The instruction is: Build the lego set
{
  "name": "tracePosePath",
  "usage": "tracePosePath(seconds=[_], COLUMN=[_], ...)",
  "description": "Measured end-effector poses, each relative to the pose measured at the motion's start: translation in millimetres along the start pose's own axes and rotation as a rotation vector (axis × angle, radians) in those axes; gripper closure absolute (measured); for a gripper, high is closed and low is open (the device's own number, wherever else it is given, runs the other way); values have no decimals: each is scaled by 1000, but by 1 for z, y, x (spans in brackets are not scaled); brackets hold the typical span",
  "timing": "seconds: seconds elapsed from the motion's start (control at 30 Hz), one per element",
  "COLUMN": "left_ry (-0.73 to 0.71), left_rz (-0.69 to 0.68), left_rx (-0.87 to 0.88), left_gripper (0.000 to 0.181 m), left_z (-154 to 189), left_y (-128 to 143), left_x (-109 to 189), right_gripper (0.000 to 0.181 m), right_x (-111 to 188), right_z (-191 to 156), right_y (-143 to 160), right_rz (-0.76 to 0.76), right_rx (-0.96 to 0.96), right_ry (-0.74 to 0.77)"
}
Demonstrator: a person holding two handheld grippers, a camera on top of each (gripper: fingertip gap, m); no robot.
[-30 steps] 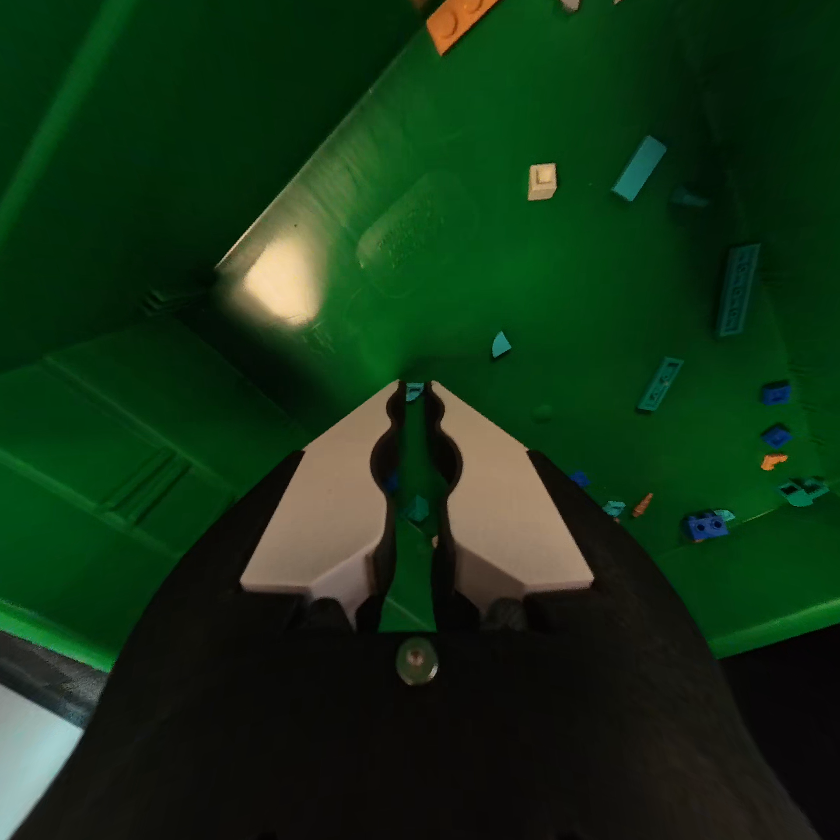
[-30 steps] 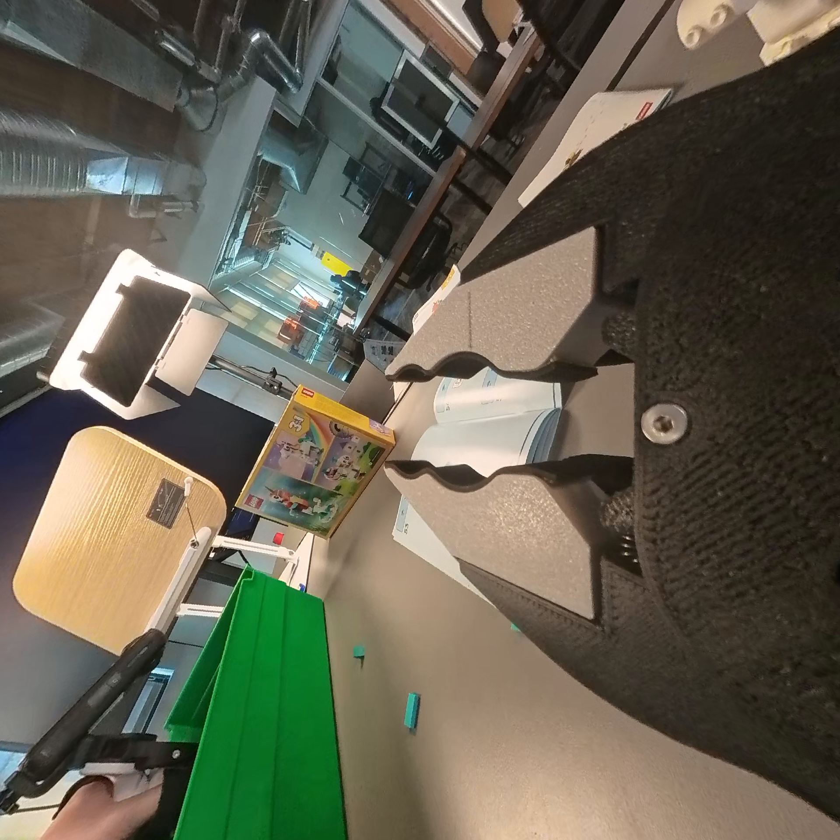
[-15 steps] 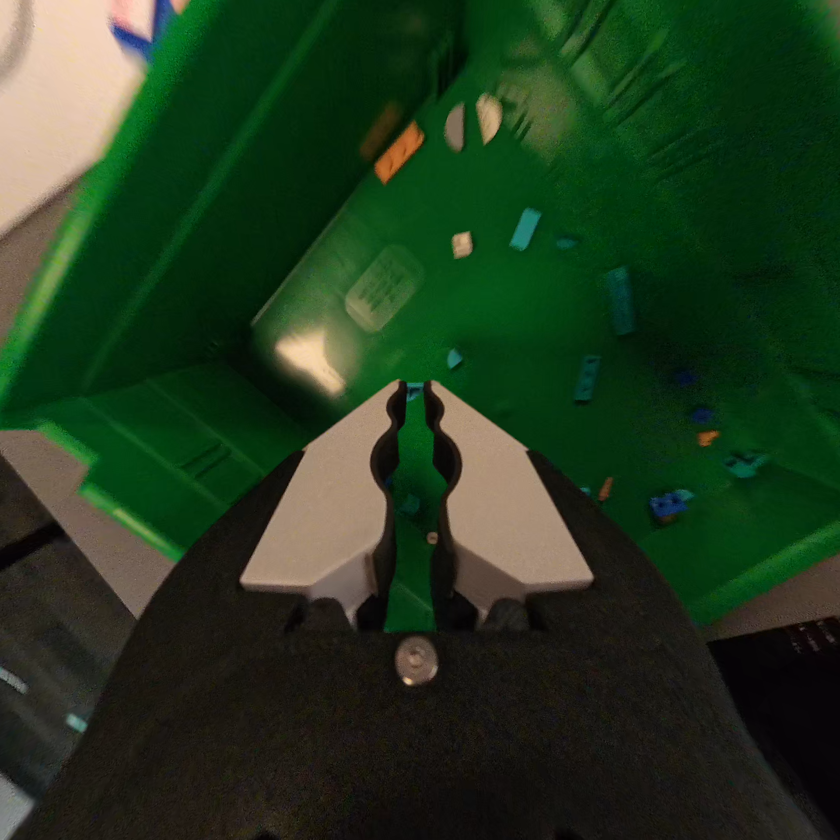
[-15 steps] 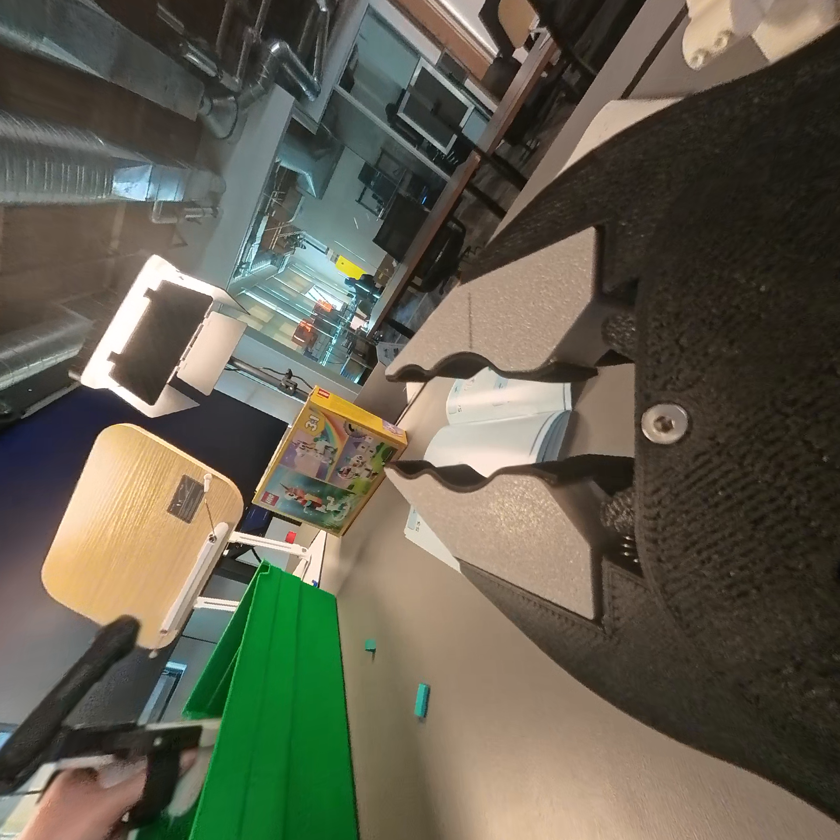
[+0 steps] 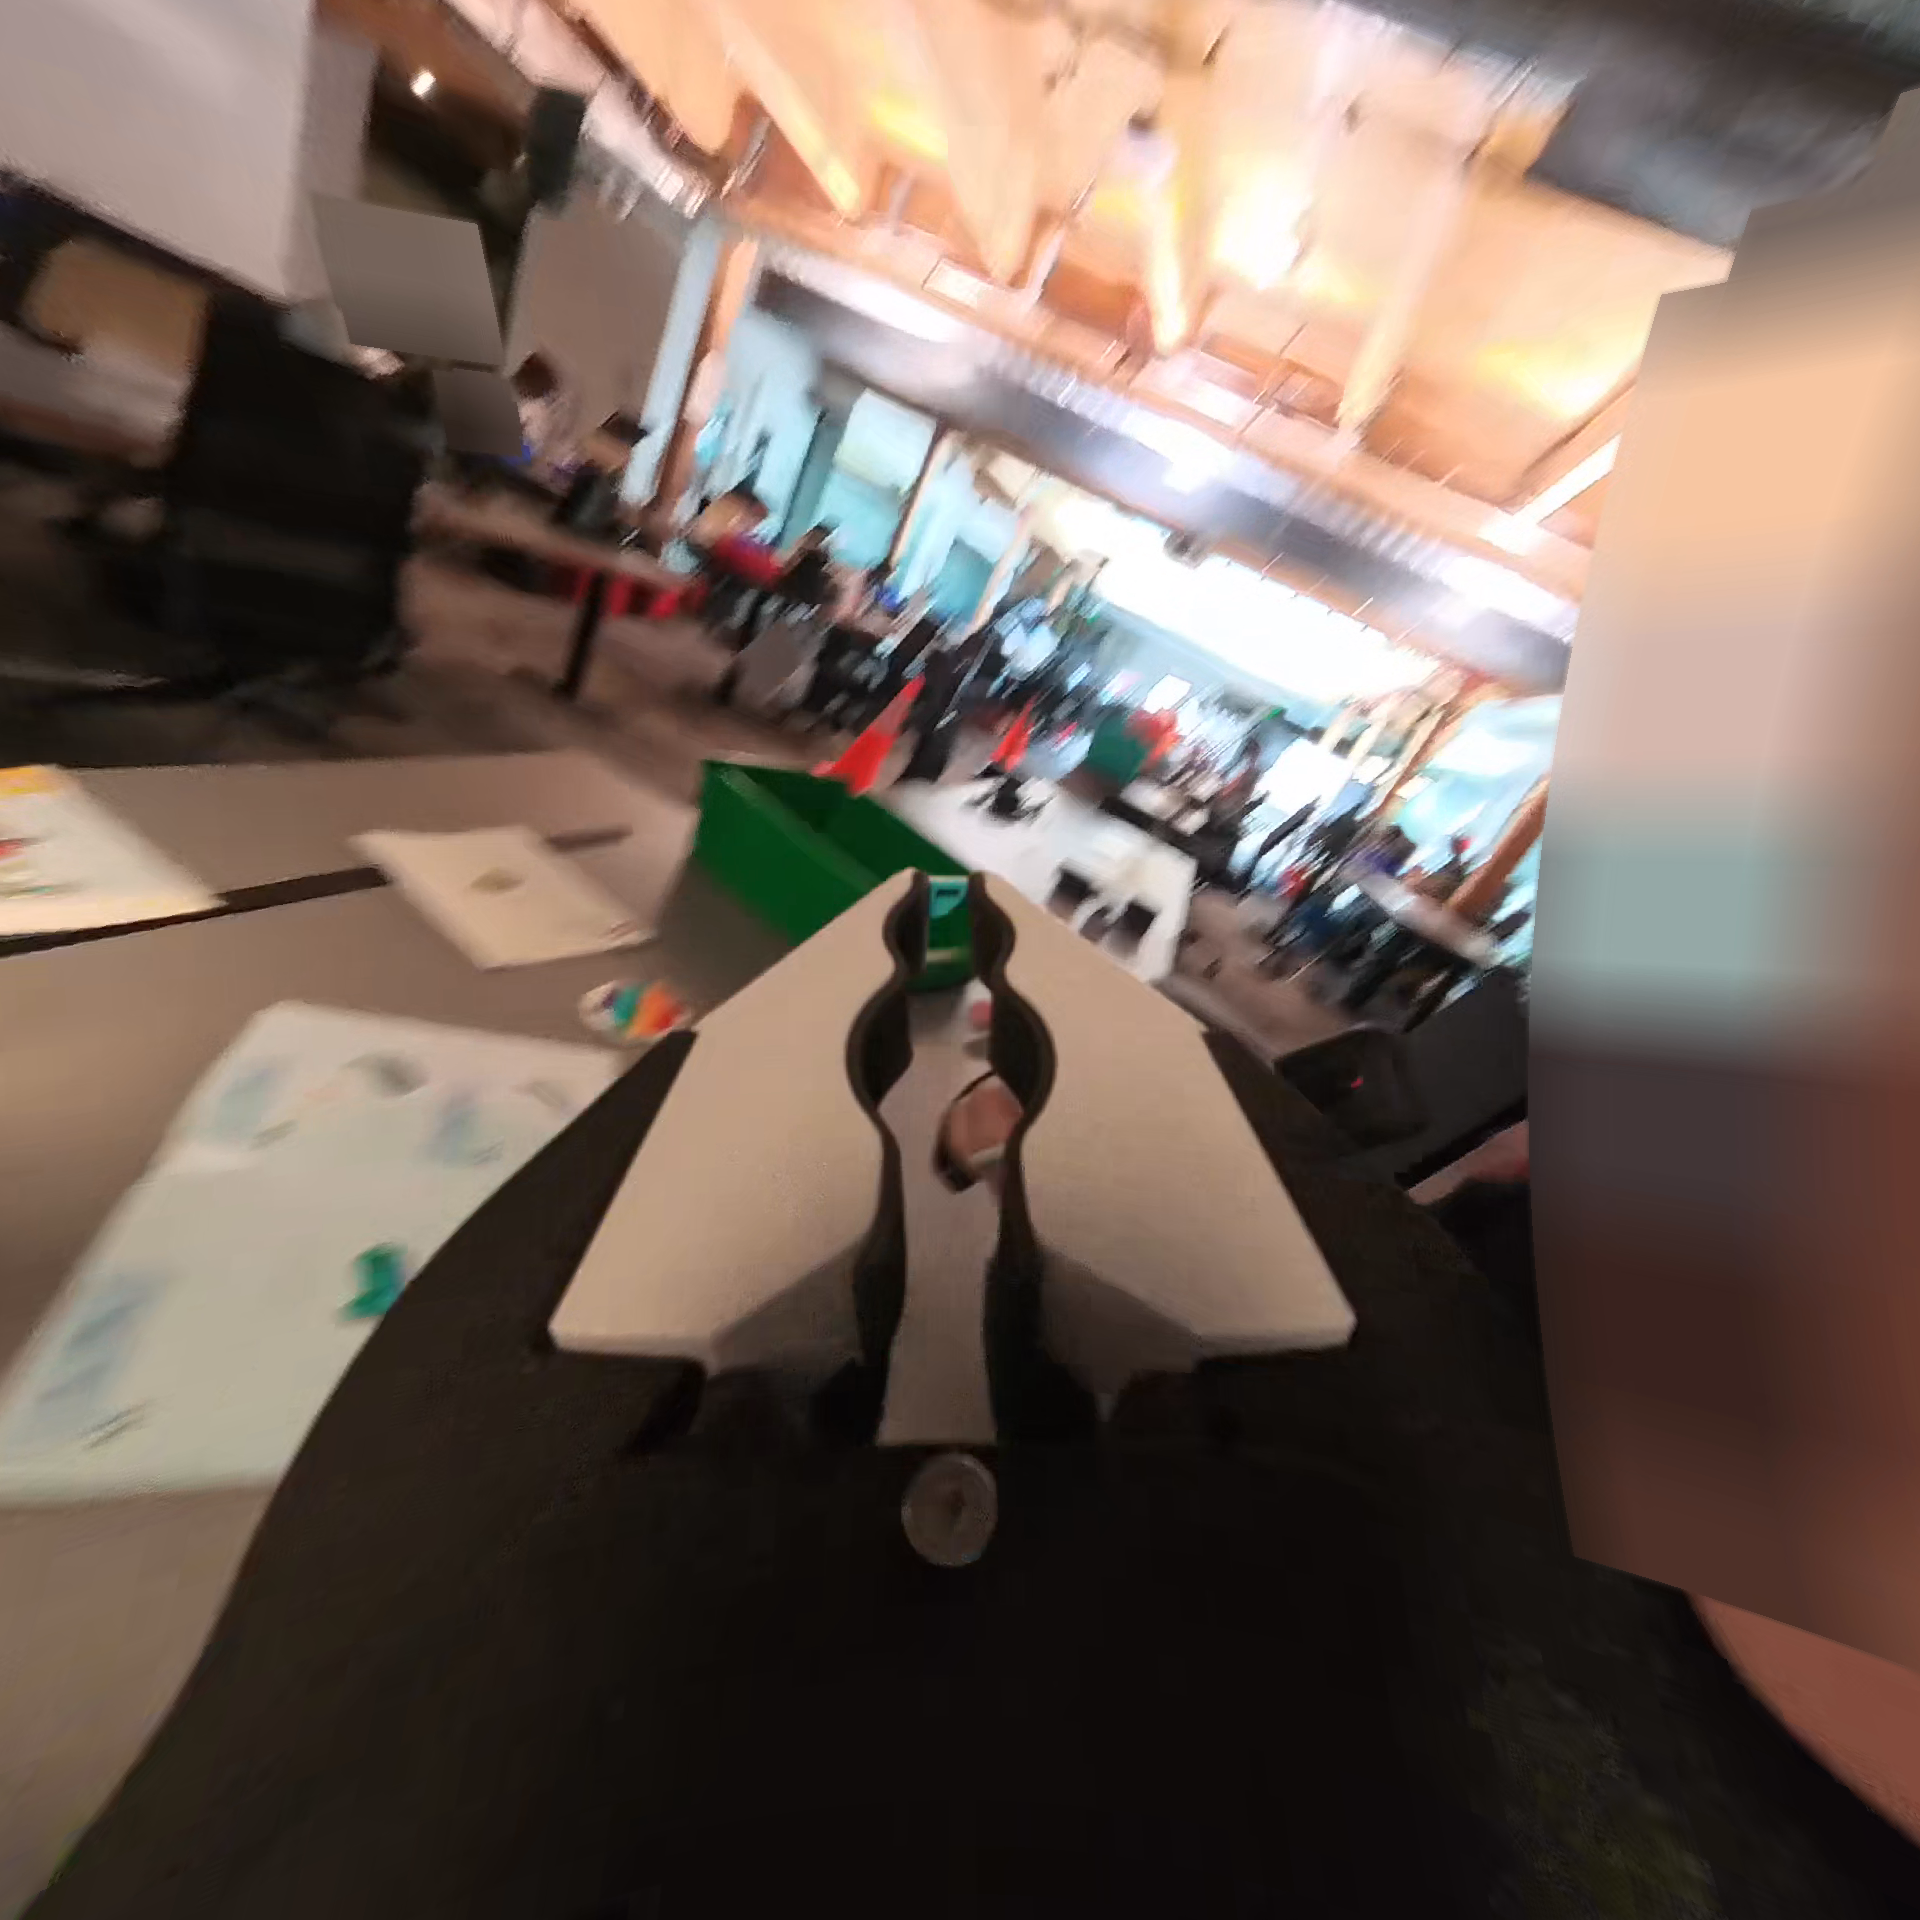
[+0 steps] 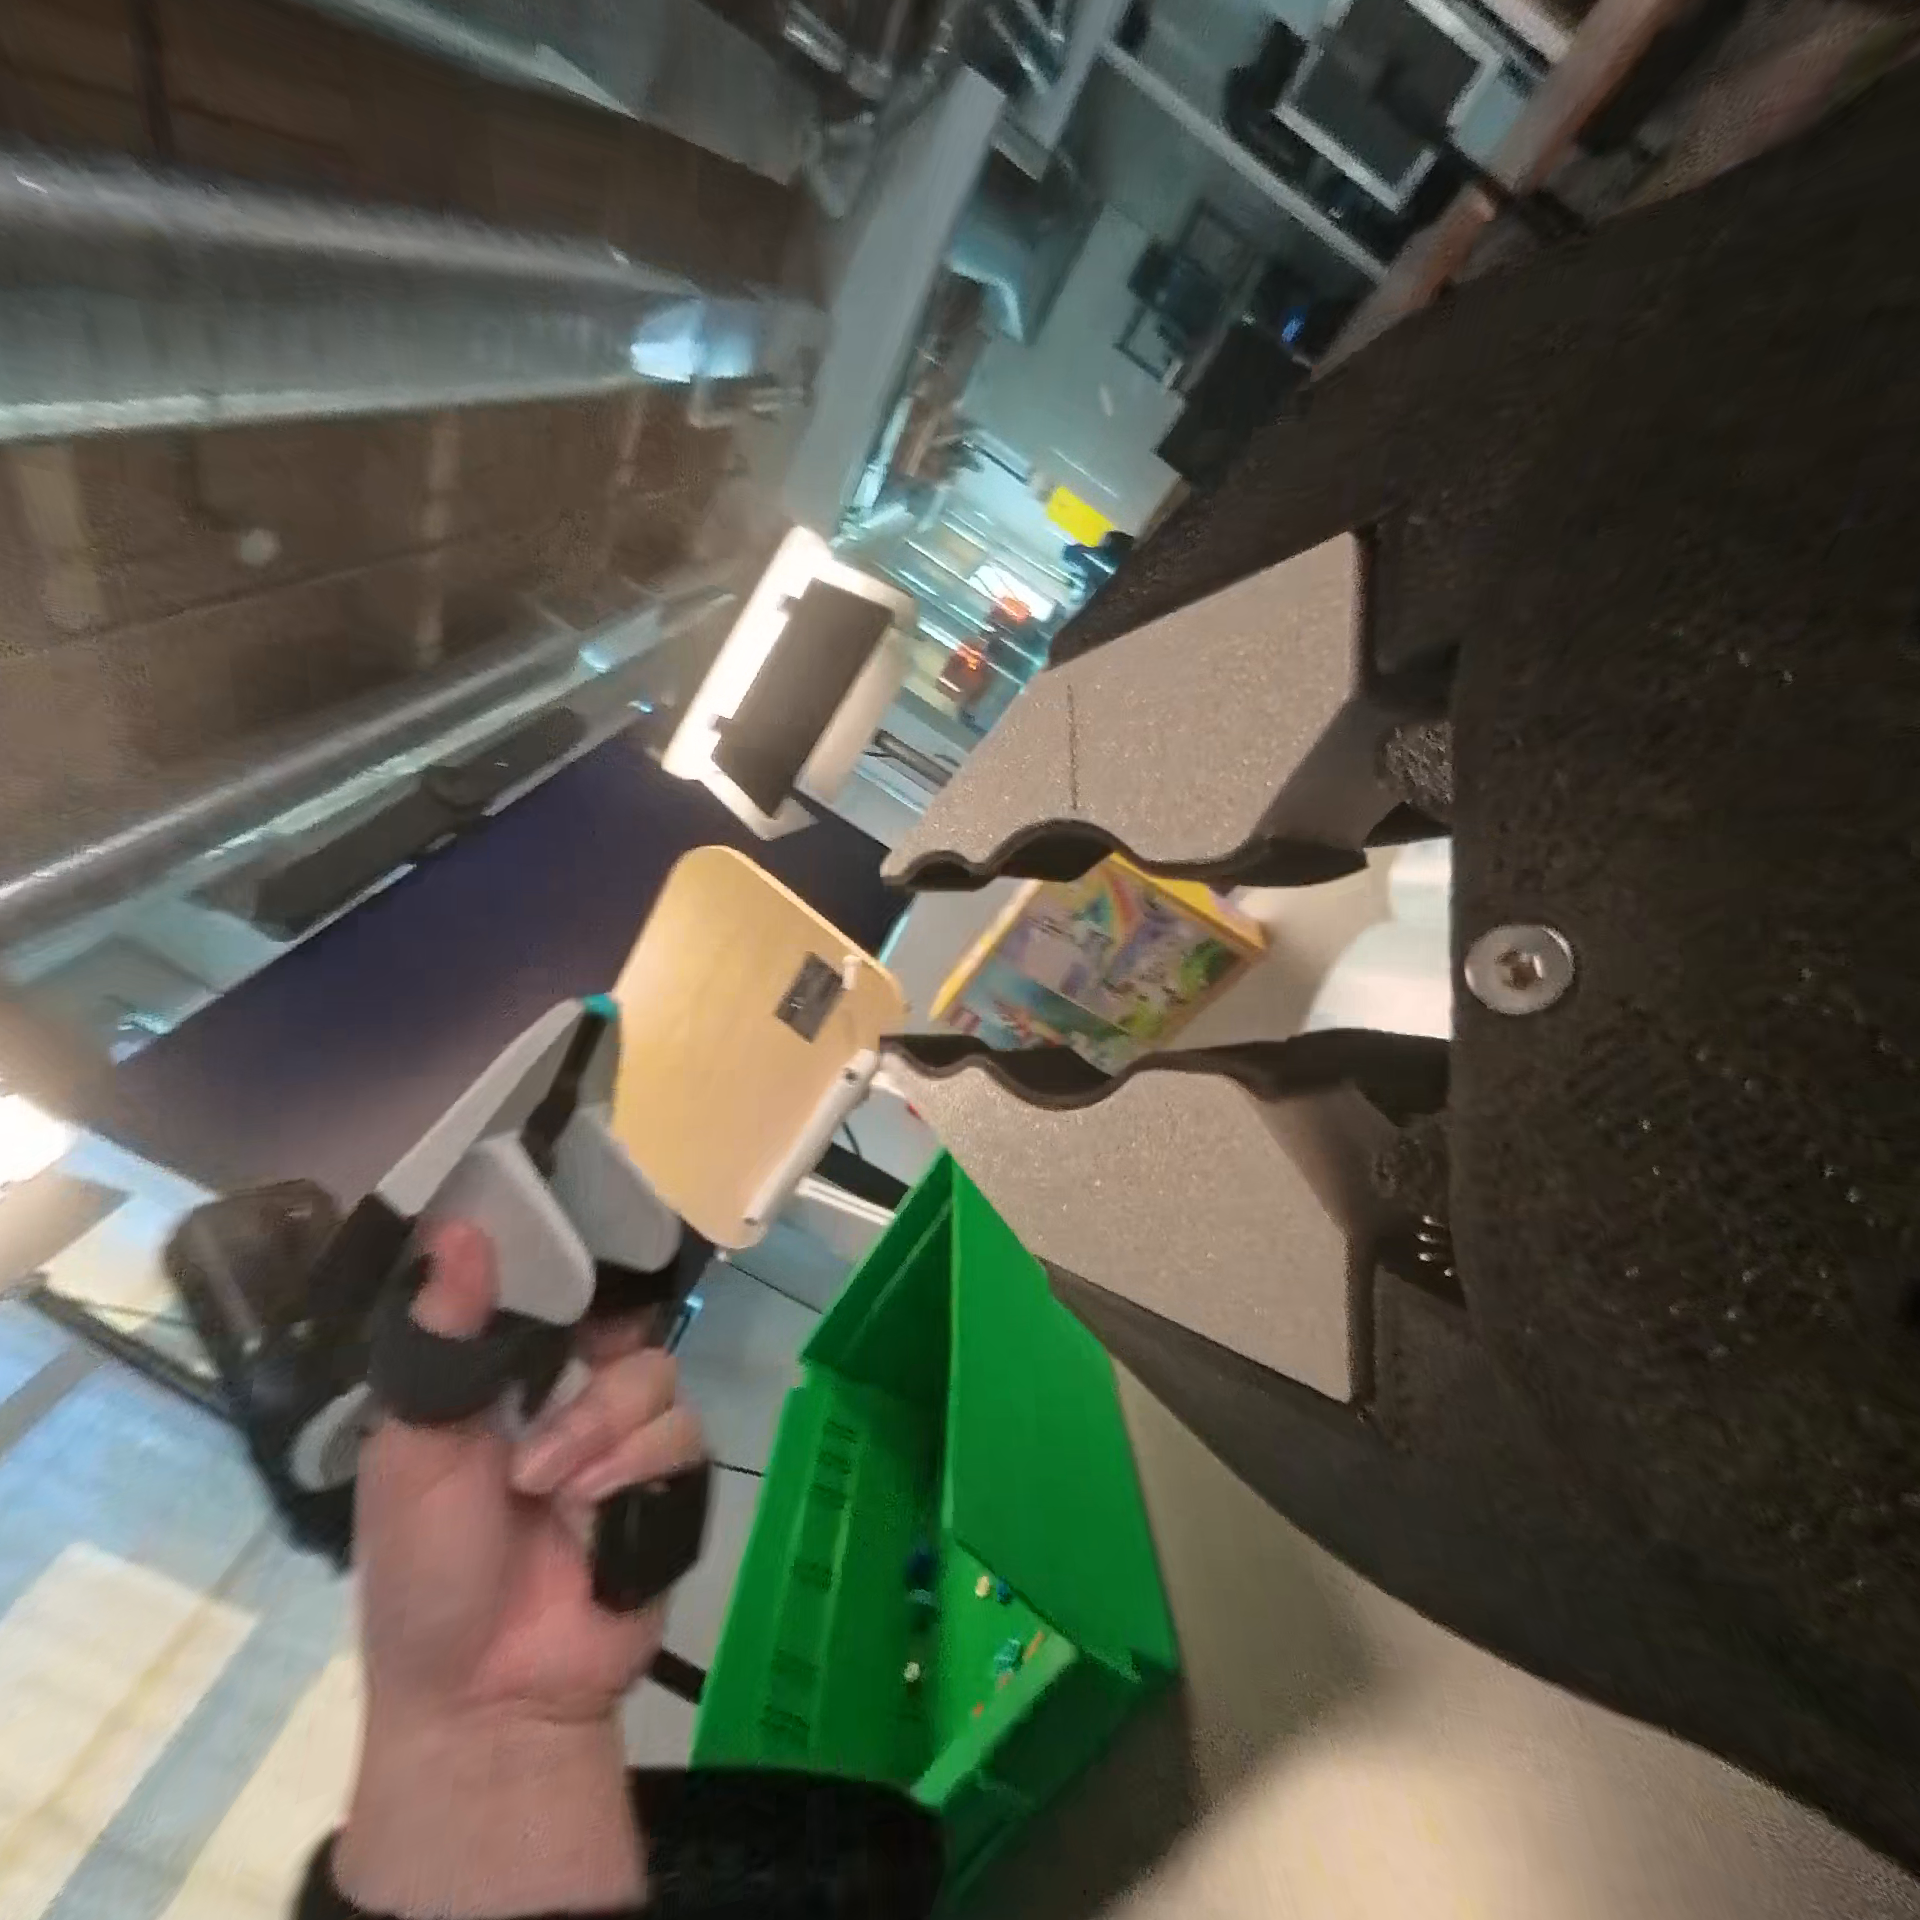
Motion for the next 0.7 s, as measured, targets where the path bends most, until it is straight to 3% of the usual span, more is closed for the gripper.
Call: tracePosePath(seconds=[0.1,0.23,0.4,0.7], left_ry=[140,232,227,189], left_rz=[121,176,169,132], left_rx=[111,238,283,275], left_gripper=[175,175,175,175], left_z=[13,12,5,2], left_y=[19,38,50,56], left_x=[-25,-50,-69,-79], right_gripper=[157,162,173,180], right_x=[-5,-4,-2,-4], right_z=[8,19,32,33], right_y=[-21,-28,-17,-6], right_rz=[42,49,-27,-49], right_rx=[62,74,146,162], right_ry=[9,23,97,95])
Point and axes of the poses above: each gripper's, where its closed fingertips meet, x back along the fingers, y out of its underside, z = x × y across the jaws, the point moved 5 cm from there along x, back along the fingers, and after that the axes turned 3 degrees about x, right-handed, at the moved point
